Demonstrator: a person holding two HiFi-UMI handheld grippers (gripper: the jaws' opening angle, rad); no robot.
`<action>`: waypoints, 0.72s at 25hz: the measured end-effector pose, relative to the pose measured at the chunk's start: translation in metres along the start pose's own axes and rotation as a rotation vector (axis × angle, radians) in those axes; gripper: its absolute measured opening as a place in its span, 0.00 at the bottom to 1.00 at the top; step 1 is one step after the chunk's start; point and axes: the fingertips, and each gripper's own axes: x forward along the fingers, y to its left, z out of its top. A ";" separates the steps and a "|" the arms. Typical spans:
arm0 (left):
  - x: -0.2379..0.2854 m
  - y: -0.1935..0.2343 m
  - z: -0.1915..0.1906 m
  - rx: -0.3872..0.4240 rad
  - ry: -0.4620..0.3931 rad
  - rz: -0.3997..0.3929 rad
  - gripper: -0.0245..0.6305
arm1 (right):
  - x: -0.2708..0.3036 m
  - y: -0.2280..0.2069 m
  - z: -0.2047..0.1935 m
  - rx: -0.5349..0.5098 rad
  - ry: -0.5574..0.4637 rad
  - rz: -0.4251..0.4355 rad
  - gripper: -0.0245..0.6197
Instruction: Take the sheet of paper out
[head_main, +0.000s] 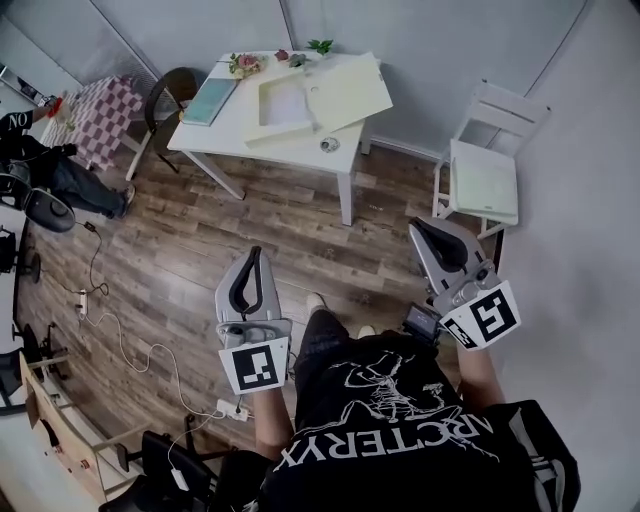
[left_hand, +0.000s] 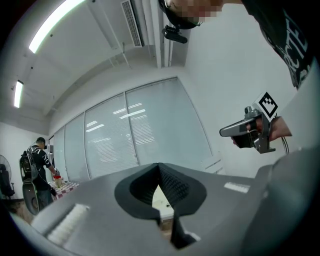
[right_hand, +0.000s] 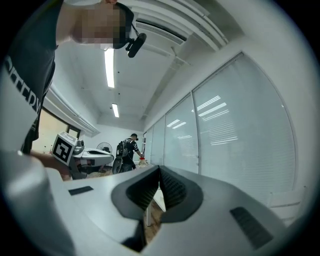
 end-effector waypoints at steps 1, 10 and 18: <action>0.006 -0.001 0.002 0.005 -0.005 -0.003 0.05 | 0.005 -0.005 -0.003 0.006 0.000 0.004 0.06; 0.115 0.046 -0.032 -0.040 0.013 -0.054 0.05 | 0.119 -0.047 -0.033 0.034 0.039 0.032 0.06; 0.288 0.130 -0.045 -0.057 0.017 -0.147 0.05 | 0.280 -0.139 -0.033 0.011 0.084 -0.030 0.06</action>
